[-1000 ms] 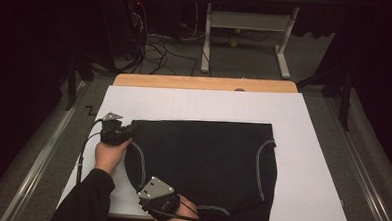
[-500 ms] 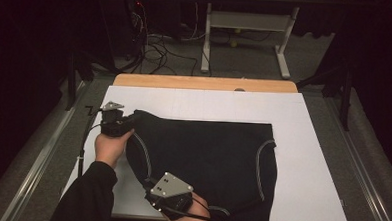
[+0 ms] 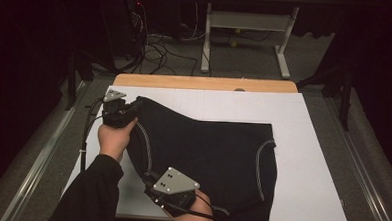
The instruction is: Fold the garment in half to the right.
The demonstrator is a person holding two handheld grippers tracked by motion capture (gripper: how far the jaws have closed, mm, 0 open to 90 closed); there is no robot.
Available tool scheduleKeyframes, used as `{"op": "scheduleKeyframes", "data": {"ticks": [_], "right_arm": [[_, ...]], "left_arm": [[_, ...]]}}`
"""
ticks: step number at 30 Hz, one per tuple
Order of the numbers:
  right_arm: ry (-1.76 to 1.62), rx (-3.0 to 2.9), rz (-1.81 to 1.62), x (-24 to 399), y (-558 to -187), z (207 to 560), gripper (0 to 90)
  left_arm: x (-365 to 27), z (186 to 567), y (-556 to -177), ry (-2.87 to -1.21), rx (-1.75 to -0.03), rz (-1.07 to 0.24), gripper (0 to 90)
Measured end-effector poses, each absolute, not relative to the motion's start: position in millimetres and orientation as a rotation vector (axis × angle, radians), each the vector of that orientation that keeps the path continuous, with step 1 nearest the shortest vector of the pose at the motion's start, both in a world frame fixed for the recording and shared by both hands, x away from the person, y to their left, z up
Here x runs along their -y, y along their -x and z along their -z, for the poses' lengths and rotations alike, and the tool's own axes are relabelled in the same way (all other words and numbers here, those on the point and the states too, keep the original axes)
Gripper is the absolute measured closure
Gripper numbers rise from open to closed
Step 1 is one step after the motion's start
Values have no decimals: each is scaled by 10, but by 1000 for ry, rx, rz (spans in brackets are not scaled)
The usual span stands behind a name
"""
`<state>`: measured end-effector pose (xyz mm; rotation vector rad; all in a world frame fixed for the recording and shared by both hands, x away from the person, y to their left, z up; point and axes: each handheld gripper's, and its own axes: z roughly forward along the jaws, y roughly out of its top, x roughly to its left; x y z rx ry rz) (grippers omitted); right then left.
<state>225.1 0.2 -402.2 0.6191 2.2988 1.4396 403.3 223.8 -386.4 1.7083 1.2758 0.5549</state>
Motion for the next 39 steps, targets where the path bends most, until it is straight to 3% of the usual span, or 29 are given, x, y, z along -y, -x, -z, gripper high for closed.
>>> {"op": "scheduleKeyframes", "data": {"ticks": [16,39], "right_arm": [[-612,-2354,-1399,-215,-2240,4158,752],[-509,-2385,-1524,-770,-2212,4078,751]], "left_arm": [[-2495,4088,-4033,-1689,-1320,-510,798],[-3231,3966,-3803,-1644,-1404,-581,797]]}}
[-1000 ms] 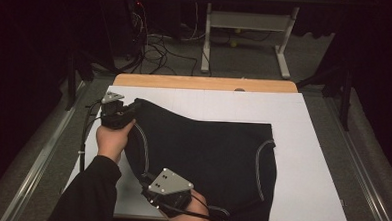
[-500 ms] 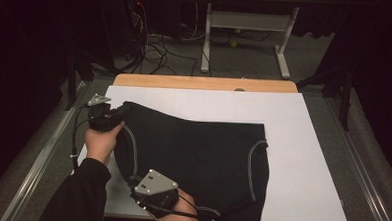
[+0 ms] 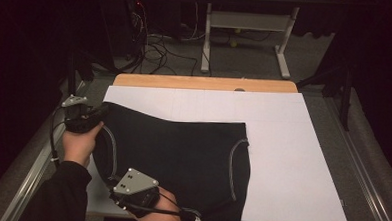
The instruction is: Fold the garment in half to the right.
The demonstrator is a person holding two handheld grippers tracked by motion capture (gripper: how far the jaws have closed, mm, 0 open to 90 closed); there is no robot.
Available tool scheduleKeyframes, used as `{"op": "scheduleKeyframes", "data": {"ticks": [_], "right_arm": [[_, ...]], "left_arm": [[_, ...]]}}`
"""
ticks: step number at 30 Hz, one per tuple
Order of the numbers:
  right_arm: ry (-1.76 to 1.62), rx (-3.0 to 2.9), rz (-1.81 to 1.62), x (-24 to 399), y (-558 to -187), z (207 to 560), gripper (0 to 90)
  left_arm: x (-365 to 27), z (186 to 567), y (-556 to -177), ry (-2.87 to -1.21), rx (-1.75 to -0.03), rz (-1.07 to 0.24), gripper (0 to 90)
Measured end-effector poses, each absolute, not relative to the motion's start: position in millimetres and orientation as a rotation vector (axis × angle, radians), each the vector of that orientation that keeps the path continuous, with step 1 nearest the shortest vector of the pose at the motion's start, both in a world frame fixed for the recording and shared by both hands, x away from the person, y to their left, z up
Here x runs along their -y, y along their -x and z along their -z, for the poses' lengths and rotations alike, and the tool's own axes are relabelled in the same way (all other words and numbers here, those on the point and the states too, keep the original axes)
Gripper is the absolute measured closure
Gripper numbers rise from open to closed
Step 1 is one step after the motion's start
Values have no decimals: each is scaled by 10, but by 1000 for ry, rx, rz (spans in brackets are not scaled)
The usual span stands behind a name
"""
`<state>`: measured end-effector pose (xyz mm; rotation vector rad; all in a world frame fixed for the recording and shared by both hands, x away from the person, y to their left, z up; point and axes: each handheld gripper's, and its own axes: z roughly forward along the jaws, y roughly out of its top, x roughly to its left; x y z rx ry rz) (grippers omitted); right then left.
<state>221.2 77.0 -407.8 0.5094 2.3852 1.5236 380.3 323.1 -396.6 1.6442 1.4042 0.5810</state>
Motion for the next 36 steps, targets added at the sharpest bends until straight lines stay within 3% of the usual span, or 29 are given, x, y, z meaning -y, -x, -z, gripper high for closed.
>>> {"op": "scheduleKeyframes", "data": {"ticks": [15,36], "right_arm": [[-522,-2356,-1508,-541,-2199,4079,747],[-659,-2233,-1499,424,-2182,4087,744]], "left_arm": [[-2969,3908,-3821,-1690,-1387,-557,794],[-1885,3674,-4024,-1773,-1291,-588,793]]}}
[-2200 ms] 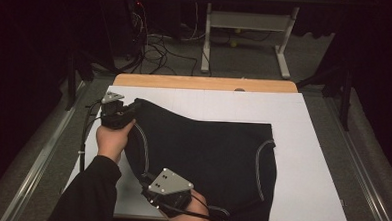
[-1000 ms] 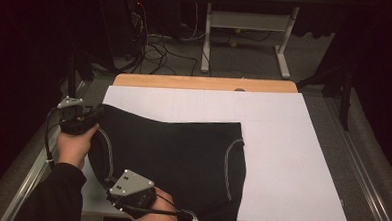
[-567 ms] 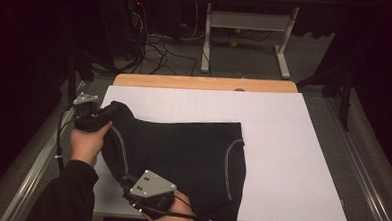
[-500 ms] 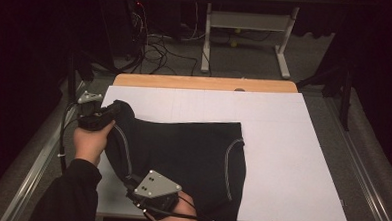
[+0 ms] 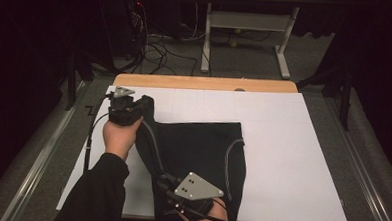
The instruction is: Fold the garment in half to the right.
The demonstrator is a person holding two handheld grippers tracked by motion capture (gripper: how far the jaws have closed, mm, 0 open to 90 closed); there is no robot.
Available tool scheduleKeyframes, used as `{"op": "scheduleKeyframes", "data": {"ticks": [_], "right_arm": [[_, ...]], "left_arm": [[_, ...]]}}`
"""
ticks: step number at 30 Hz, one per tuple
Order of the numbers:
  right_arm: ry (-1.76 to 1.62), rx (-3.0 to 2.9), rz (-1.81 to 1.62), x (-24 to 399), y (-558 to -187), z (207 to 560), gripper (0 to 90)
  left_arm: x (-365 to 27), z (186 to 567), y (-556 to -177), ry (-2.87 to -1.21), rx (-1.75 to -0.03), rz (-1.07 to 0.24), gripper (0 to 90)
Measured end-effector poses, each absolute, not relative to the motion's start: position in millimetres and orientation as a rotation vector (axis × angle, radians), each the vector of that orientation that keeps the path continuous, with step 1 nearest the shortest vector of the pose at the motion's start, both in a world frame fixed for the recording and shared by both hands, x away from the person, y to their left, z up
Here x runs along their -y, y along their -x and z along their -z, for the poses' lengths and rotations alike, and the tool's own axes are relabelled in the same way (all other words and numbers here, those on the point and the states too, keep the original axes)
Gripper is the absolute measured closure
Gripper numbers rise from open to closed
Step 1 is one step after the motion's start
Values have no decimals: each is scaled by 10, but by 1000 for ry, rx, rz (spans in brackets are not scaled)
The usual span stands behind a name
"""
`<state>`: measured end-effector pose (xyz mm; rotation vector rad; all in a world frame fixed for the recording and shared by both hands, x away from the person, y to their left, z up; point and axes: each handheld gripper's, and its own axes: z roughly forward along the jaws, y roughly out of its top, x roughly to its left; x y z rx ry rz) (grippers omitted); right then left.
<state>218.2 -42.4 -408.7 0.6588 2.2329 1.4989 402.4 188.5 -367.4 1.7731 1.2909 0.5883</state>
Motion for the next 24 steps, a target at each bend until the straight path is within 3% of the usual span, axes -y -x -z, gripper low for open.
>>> {"op": "scheduleKeyframes", "data": {"ticks": [24], "right_arm": [[-796,-2186,-1429,1137,-2134,4309,735]], "left_arm": [[-947,3802,-4172,-1866,-1195,-577,793]]}}
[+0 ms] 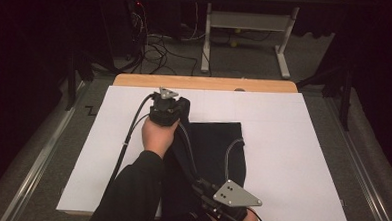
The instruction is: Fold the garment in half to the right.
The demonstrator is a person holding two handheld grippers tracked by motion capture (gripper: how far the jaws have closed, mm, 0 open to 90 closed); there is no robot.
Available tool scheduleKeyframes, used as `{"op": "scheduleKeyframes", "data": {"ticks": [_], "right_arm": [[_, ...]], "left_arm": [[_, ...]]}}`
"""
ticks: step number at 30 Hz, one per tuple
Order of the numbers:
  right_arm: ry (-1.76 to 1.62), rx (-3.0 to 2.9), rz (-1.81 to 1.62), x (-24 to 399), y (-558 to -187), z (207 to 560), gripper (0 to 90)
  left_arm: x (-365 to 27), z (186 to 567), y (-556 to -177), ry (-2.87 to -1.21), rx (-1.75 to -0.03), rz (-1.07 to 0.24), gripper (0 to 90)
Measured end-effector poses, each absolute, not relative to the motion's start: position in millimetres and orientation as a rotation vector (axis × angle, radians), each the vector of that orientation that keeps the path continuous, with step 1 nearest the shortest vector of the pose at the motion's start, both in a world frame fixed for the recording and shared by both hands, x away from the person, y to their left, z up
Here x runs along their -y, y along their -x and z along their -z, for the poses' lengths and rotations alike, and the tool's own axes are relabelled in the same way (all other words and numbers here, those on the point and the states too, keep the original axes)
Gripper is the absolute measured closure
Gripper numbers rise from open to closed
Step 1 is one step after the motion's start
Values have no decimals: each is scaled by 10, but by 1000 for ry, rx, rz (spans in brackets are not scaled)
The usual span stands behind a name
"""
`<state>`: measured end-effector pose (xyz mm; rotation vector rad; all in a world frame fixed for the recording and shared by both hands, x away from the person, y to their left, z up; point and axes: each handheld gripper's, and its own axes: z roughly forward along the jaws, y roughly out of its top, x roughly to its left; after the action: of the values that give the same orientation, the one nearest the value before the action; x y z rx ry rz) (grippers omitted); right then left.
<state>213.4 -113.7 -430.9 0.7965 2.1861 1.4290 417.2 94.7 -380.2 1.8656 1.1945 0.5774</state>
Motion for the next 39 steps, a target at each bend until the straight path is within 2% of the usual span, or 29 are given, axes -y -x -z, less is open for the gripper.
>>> {"op": "scheduleKeyframes", "data": {"ticks": [14,27,31,34,39], "right_arm": [[-889,-2186,-1362,1452,-2102,4455,724],[-981,-2174,-1311,1703,-1999,4569,711],[-996,-2160,-1306,1738,-1977,4562,689],[-1007,-2140,-1318,1779,-1957,4543,648],[-1026,-2080,-1360,1872,-1921,4481,562]], "left_arm": [[-595,3957,-4230,-1866,-1174,-505,791],[-228,4004,-4170,-1895,-1088,-475,767],[-164,3996,-4150,-1867,-1093,-476,648],[-155,3965,-4139,-1847,-1083,-474,529],[-187,3955,-4130,-1871,-1052,-473,399]]}}
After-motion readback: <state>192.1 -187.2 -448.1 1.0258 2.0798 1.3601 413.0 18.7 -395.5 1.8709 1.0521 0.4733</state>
